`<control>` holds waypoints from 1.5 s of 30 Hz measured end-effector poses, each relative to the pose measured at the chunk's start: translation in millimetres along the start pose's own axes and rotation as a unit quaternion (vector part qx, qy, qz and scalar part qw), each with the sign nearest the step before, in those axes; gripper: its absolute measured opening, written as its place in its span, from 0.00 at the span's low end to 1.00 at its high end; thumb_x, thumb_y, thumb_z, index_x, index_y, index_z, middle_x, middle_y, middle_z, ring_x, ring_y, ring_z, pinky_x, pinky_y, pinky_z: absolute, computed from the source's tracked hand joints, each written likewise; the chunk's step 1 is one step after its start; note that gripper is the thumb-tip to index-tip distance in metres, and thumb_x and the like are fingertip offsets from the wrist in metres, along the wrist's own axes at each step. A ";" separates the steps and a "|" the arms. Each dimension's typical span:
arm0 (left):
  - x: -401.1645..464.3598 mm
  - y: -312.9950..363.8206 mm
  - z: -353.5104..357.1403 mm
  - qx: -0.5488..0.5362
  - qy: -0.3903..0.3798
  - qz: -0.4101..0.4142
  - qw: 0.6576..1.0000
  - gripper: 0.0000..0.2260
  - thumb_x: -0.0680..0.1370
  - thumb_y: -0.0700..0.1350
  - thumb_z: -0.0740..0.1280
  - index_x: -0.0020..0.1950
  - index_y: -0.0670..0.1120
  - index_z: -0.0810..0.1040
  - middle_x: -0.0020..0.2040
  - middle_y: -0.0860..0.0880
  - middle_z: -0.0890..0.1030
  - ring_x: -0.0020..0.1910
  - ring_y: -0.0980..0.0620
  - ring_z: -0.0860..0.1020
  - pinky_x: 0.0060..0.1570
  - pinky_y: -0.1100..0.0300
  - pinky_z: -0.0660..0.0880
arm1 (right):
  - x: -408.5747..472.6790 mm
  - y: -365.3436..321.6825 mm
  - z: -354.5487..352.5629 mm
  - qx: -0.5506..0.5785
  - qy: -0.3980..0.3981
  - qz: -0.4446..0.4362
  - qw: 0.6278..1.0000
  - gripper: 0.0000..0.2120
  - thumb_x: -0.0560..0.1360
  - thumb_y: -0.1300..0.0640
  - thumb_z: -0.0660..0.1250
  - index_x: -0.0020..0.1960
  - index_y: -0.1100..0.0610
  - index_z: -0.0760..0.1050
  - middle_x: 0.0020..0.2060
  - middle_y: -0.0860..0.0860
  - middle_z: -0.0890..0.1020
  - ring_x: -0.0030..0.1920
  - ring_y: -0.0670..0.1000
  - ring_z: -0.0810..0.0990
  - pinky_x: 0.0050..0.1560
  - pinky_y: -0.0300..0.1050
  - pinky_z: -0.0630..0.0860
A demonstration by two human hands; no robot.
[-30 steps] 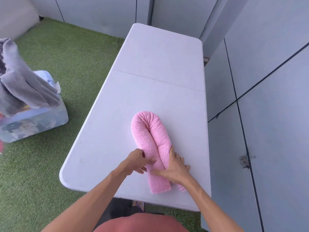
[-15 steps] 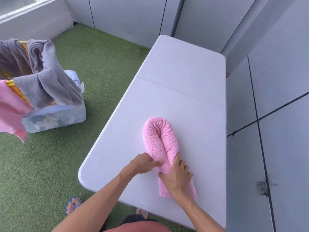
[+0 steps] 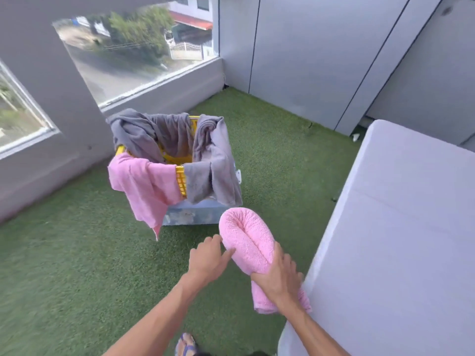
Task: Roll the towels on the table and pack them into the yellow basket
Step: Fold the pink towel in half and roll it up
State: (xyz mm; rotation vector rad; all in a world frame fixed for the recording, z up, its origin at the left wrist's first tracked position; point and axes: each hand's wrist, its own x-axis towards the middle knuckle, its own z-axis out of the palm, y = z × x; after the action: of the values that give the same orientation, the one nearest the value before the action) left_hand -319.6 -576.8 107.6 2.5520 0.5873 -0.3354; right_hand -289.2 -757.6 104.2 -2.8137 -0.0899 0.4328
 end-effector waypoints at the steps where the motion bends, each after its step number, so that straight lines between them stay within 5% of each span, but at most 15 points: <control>1: 10.5 -21.9 -16.7 0.002 0.009 -0.009 1.000 0.22 0.78 0.63 0.58 0.64 0.48 0.69 0.60 0.48 0.76 0.57 0.48 0.76 0.56 0.47 0.72 | 6.6 -25.6 5.2 0.008 -0.012 -0.006 1.000 0.49 0.62 0.35 0.69 0.75 0.50 0.50 0.62 0.53 0.72 0.61 0.55 0.72 0.56 0.54 0.70; 13: 167.8 -173.8 -140.3 -0.007 0.175 -0.047 0.983 0.18 0.78 0.56 0.61 0.64 0.48 0.72 0.60 0.49 0.74 0.57 0.46 0.74 0.53 0.50 0.70 | 164.8 -259.8 28.6 0.035 -0.038 -0.084 0.995 0.50 0.61 0.33 0.69 0.74 0.47 0.51 0.61 0.52 0.73 0.63 0.57 0.71 0.58 0.59 0.70; 20: 317.7 -232.1 -187.2 0.033 0.182 -0.074 0.980 0.15 0.74 0.53 0.62 0.57 0.47 0.77 0.54 0.44 0.78 0.51 0.41 0.77 0.47 0.48 0.75 | 320.9 -367.9 40.6 0.005 -0.085 -0.099 0.991 0.50 0.58 0.35 0.69 0.74 0.48 0.53 0.63 0.54 0.73 0.64 0.59 0.71 0.58 0.61 0.70; 24: 386.1 -269.1 -189.6 0.066 0.104 -0.103 0.987 0.19 0.74 0.56 0.59 0.57 0.45 0.77 0.58 0.43 0.78 0.58 0.41 0.77 0.52 0.46 0.76 | 403.4 -410.9 62.2 -0.045 -0.143 -0.086 0.985 0.47 0.57 0.36 0.67 0.72 0.48 0.55 0.61 0.54 0.74 0.63 0.60 0.72 0.59 0.60 0.70; 26: 409.5 -290.2 -183.1 0.087 0.084 -0.098 0.988 0.20 0.74 0.56 0.63 0.59 0.44 0.78 0.62 0.39 0.77 0.62 0.39 0.76 0.55 0.43 0.76 | 439.4 -427.2 80.1 -0.082 -0.165 -0.076 0.980 0.46 0.58 0.36 0.68 0.71 0.48 0.57 0.62 0.55 0.74 0.64 0.60 0.71 0.60 0.60 0.69; 29: 437.2 -320.0 -175.4 0.130 0.055 -0.090 0.986 0.27 0.76 0.60 0.54 0.64 0.44 0.77 0.66 0.38 0.75 0.66 0.40 0.73 0.58 0.41 0.74 | 483.3 -445.7 117.3 -0.120 -0.196 -0.058 0.972 0.44 0.60 0.38 0.70 0.71 0.51 0.58 0.63 0.58 0.73 0.65 0.60 0.70 0.60 0.60 0.68; 32: 448.9 -339.5 -165.4 0.140 0.057 -0.081 0.985 0.31 0.79 0.62 0.46 0.70 0.43 0.71 0.73 0.39 0.67 0.74 0.41 0.63 0.68 0.41 0.64 | 509.5 -457.8 154.3 -0.124 -0.202 -0.054 0.970 0.45 0.61 0.40 0.71 0.72 0.52 0.56 0.64 0.59 0.72 0.65 0.61 0.70 0.60 0.61 0.67; 36: 448.0 -347.0 -152.0 0.121 0.076 -0.068 0.987 0.27 0.80 0.60 0.50 0.71 0.45 0.69 0.76 0.41 0.61 0.77 0.43 0.52 0.74 0.41 0.51 | 527.5 -452.5 203.3 -0.103 -0.218 -0.076 0.967 0.47 0.66 0.41 0.71 0.76 0.53 0.52 0.67 0.63 0.67 0.67 0.64 0.67 0.63 0.61 0.65; 42: 448.1 -342.5 -155.9 0.120 0.057 -0.089 0.987 0.27 0.80 0.60 0.49 0.70 0.44 0.71 0.75 0.40 0.63 0.78 0.43 0.50 0.74 0.41 0.50 | 527.3 -435.9 238.2 -0.119 -0.366 -0.172 0.907 0.37 0.73 0.49 0.69 0.76 0.57 0.55 0.70 0.63 0.64 0.72 0.62 0.60 0.71 0.55 0.61; 45: 447.2 -338.7 -155.8 0.118 0.073 -0.091 0.986 0.25 0.80 0.58 0.52 0.65 0.43 0.75 0.73 0.39 0.66 0.77 0.40 0.54 0.73 0.41 0.53 | 514.9 -446.4 240.0 -0.056 -0.374 -0.215 0.901 0.34 0.72 0.46 0.64 0.73 0.59 0.62 0.68 0.61 0.69 0.69 0.60 0.66 0.69 0.53 0.64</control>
State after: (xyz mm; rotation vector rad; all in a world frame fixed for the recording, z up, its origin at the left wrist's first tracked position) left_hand -65.6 -77.5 -50.8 2.7736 0.8881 -0.2983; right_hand 121.1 -210.8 -129.6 -2.4432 -0.8908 1.3830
